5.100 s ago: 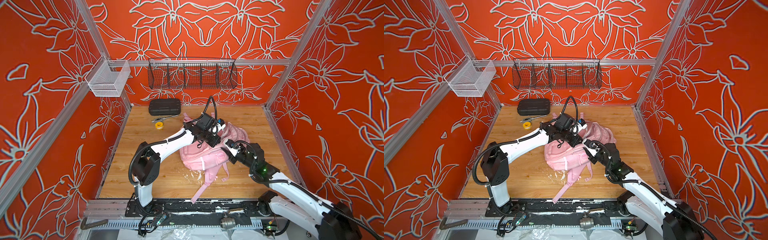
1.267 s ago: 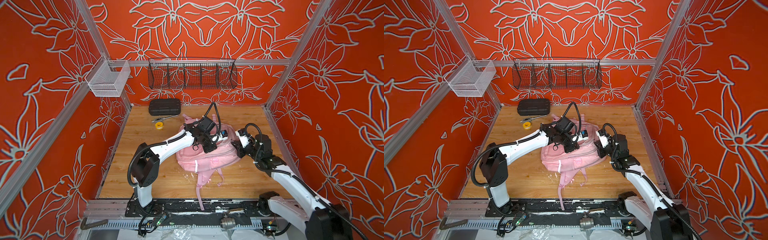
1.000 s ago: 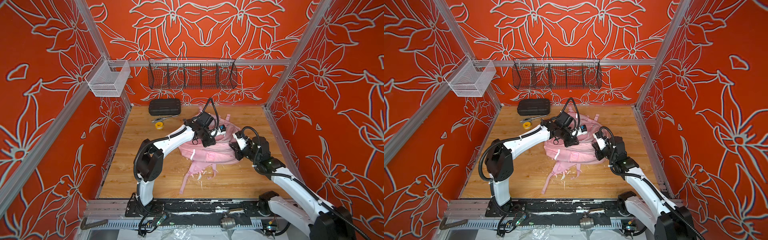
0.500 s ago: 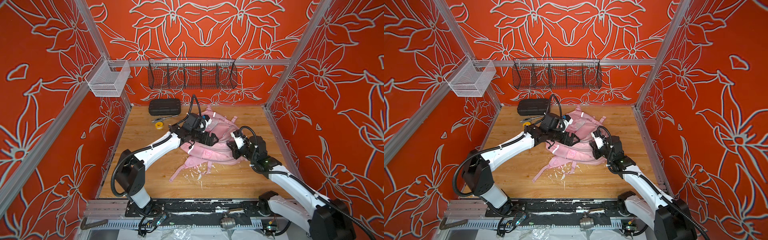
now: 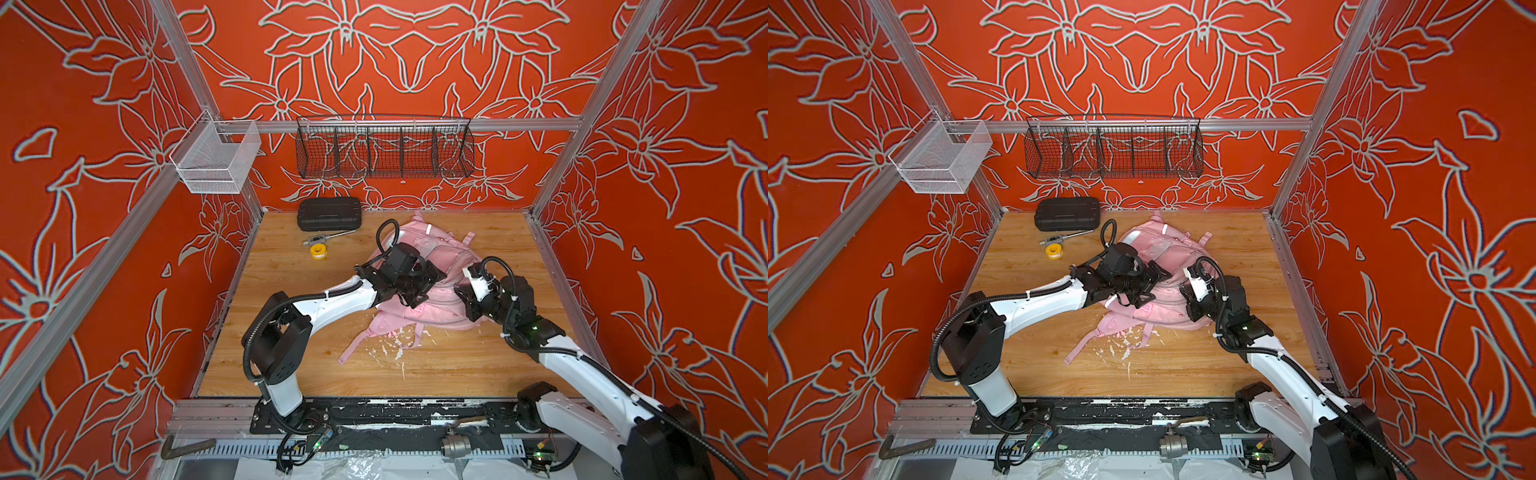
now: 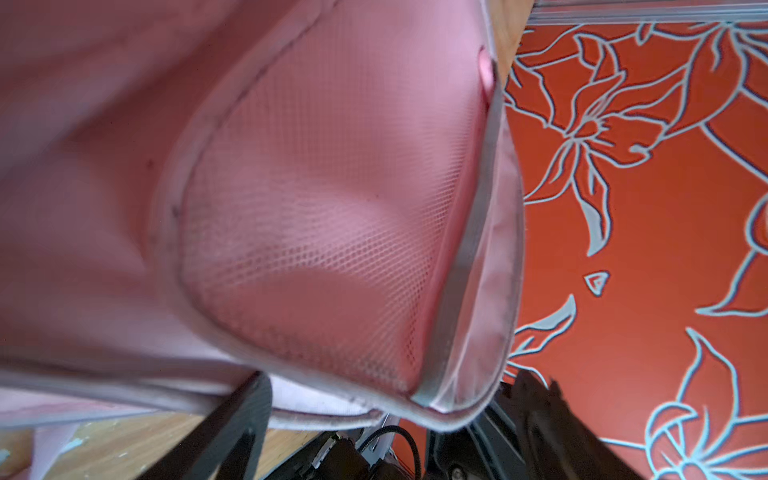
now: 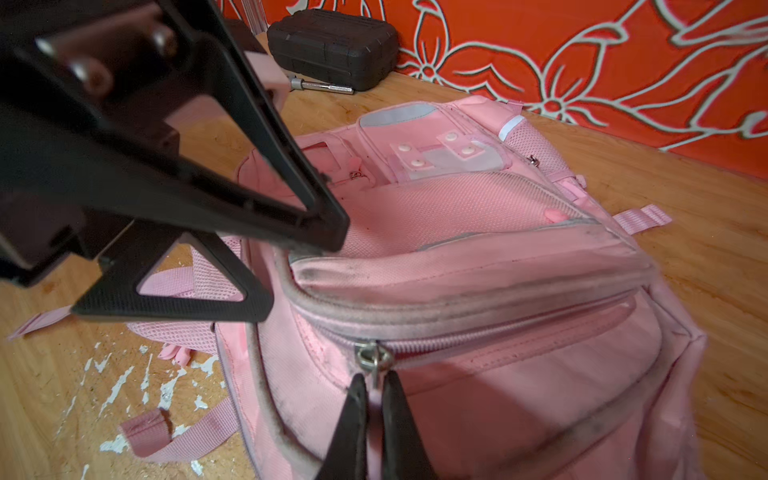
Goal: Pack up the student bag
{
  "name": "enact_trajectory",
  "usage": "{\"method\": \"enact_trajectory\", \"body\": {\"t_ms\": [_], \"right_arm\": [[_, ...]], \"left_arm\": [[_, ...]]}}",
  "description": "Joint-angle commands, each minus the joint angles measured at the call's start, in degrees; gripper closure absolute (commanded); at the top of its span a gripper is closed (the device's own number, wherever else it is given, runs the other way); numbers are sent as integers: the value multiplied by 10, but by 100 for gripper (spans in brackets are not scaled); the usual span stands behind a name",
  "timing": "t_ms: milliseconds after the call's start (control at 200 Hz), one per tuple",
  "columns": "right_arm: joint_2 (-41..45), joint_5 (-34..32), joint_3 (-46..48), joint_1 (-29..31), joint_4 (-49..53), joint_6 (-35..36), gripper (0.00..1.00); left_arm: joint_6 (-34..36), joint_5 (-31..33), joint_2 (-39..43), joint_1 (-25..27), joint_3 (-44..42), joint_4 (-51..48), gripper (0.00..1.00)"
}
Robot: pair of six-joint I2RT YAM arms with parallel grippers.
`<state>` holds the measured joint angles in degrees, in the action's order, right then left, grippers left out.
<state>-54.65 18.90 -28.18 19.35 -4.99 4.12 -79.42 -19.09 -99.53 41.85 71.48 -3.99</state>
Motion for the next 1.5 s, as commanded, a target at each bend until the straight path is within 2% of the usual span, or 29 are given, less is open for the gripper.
{"method": "enact_trajectory", "body": {"t_ms": [0, 95, 175, 240, 355, 425, 621, 811, 981, 1051, 1216, 1376, 1496], "right_arm": [[15, 19, 9, 3, -30, 7, 100], [16, 22, 10, 4, -32, 7, 100], [20, 20, 11, 5, -29, 11, 100], [25, 17, 13, 5, -27, 13, 100], [34, 12, 16, 5, -22, 21, 100], [38, -1, 16, 5, -14, 22, 100], [53, -65, 17, -6, -12, 30, 100], [0, -56, -10, -93, -11, 20, 100], [-76, -53, -58, -123, -5, 51, 100], [-103, -51, -73, -135, -4, 58, 100], [-114, -20, -80, -151, 9, 78, 100], [-74, 105, -66, -143, 39, 110, 100], [-34, 144, -42, -108, 47, 118, 100]], "left_arm": [[-83, 28, -14, 6, 14, 38, 18], [-94, 37, -26, 6, 17, 37, 27], [-98, 40, -33, 5, 16, 43, 40], [-93, 40, -36, 4, 17, 36, 57], [-86, 31, -38, -2, 16, 24, 79], [-79, 22, -37, -9, 14, 17, 100], [-10, -51, -22, -50, 17, -32, 100], [154, -146, -13, -98, 64, -192, 100], [281, -205, -24, -139, 103, -311, 100], [338, -210, -44, -151, 133, -373, 100], [408, -198, -70, -190, 180, -436, 100], [438, -175, -107, -230, 237, -460, 100], [453, -169, -164, -243, 315, -480, 100]]}}
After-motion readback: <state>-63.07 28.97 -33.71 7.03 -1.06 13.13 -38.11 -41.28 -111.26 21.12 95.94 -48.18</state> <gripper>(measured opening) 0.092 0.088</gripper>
